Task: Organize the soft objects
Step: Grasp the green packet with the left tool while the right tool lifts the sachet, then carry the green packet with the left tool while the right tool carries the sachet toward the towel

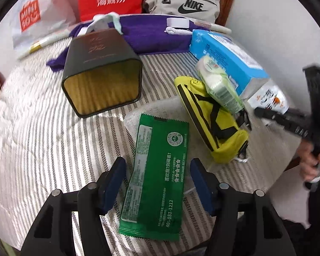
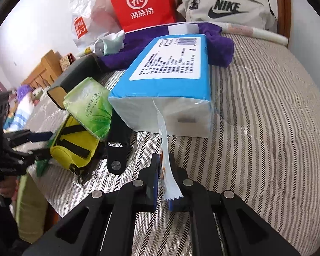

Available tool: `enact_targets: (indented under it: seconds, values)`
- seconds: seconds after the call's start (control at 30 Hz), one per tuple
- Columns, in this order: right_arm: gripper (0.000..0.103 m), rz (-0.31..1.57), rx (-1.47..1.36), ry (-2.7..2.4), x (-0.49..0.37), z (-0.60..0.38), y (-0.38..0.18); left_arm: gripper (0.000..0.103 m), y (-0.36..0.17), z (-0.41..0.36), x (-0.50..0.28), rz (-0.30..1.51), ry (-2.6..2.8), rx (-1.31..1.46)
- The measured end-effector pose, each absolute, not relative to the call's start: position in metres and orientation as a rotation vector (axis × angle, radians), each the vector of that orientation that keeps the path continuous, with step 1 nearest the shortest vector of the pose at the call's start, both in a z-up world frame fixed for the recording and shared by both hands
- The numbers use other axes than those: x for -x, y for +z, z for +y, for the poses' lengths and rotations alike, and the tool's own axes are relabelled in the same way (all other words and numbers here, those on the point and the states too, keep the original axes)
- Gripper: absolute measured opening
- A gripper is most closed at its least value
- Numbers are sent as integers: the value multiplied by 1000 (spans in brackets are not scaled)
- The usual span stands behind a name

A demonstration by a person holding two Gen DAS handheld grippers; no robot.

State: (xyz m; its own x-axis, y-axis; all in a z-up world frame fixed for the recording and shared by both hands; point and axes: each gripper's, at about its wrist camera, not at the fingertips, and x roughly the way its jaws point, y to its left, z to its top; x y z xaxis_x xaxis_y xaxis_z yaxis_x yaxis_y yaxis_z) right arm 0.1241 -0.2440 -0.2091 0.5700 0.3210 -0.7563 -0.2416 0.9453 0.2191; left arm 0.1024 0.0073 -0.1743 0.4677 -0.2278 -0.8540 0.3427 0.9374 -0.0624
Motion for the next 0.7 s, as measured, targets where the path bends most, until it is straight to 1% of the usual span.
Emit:
enact_targets:
  seconds: [0.03,0.1,0.17,0.27,0.37,0.43,0.7]
  values:
    - [8,908,-110,335,-125,-246,-209,53,-175,4,-101,1016,-333,-157]
    - [8,905,-119,333,-124,-246,-210,50,-175,0,-100,1004,-311,-187]
    - [8,902,-118,320,-123,-243,-209,37,-174,2,-102,1012,-299,-172]
    - [8,896,-100,309,-122,-240,-209,26,-171,10,-109,1037,-292,-124]
    - [5,911,-110,305,-123,-241,-208,21,-171,16,-112,1055,-296,-84]
    - [5,928,-135,311,-123,-244,-208,19,-172,19,-112,1060,-297,-60]
    - [4,917,-111,319,-107,-241,-201,18,-171,38,-102,1072,-304,70]
